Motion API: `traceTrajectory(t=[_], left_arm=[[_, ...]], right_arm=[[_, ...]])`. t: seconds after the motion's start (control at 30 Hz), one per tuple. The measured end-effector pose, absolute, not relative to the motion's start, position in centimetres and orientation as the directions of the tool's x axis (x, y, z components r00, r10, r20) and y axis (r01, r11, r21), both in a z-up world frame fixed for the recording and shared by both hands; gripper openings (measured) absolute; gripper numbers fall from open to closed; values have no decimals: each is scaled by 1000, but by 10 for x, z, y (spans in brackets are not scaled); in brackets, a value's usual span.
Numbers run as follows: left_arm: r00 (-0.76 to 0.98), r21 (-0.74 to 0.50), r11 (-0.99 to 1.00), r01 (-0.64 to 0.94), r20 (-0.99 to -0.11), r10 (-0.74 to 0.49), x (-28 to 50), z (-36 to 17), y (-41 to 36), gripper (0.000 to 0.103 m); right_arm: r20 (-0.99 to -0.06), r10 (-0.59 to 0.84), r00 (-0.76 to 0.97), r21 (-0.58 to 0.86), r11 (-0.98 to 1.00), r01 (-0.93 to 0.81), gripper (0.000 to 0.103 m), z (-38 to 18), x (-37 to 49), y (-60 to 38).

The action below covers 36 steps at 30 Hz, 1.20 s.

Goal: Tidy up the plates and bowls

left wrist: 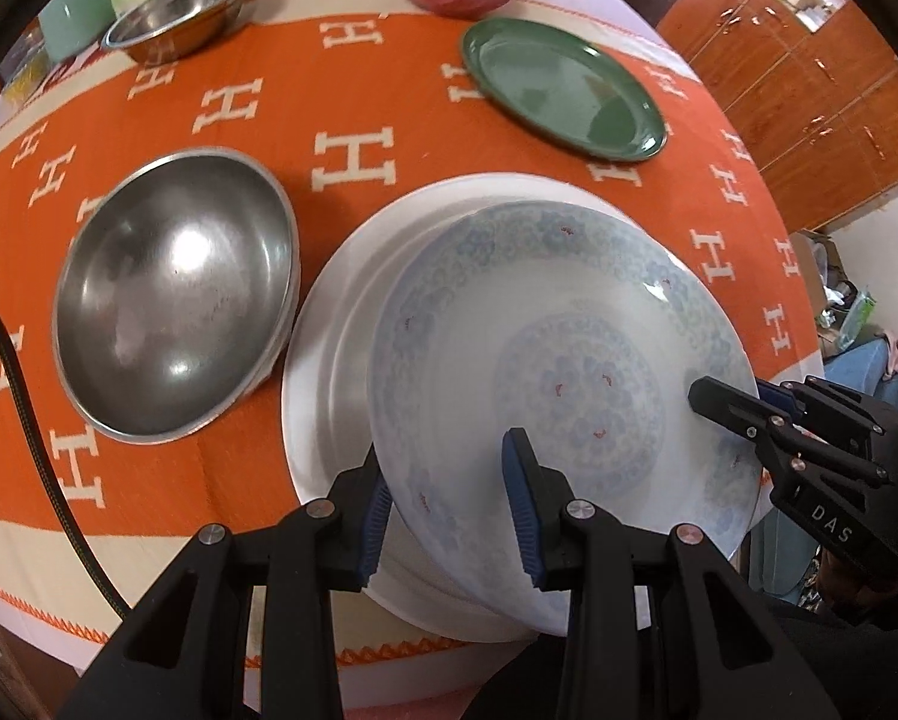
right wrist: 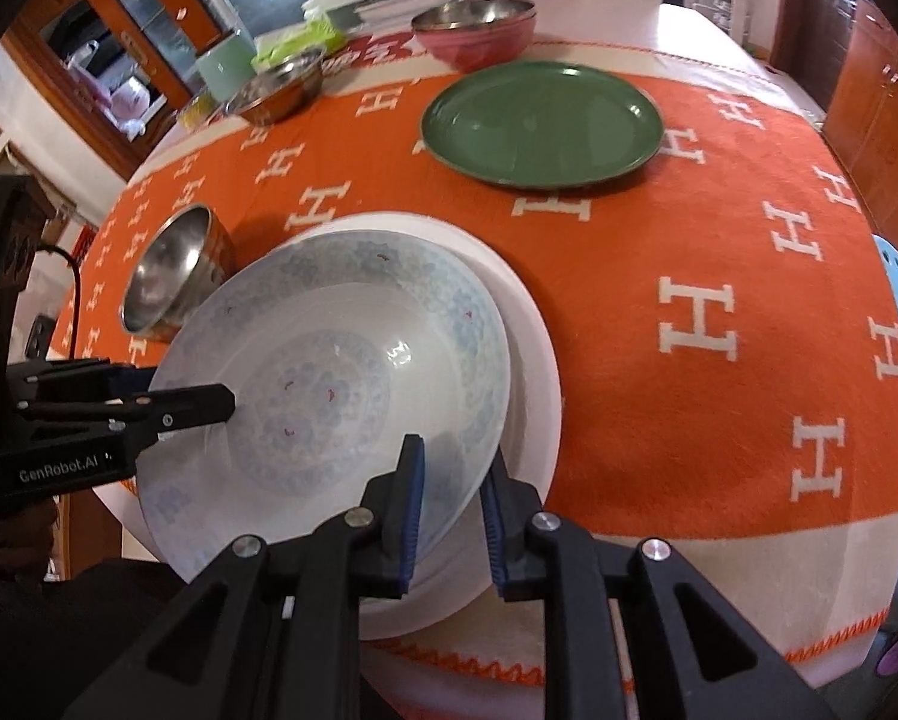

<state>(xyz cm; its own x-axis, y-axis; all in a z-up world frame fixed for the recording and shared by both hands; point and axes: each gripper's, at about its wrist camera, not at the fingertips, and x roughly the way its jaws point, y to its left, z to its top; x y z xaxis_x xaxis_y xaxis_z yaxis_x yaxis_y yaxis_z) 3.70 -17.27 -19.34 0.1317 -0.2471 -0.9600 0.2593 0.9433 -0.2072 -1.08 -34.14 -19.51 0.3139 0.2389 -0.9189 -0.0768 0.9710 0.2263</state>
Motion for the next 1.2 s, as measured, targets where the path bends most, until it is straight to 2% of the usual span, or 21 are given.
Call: traceTrajectory(t=[0.27,0.53,0.8,1.1,1.2], left_arm=[[95,-183,962,202,-974,-205,41,-207,-174,33],[80,-163,973,164,-981,-178,43,-216,-170,35],[69,-162,966,201,-982,-178,43,-215,-169,38],[18,-195,947,255,-978,-206,50,-218,-174,44],[2,-190,930,313,-980,-201,48,-212,-178,55]], right_arm=[[-935,239,260,202,966,-161,20,-207,-6,-334],[-949,207,238,147,957,-249,31,-212,-8,-315],[-950,151,274,104,978,-180,38,-211,-12,-306],[-957,67,282,48,996,-75,40,-206,-17,-300],[-958,28,285,19,999,-35,46,-204,-18,-295]])
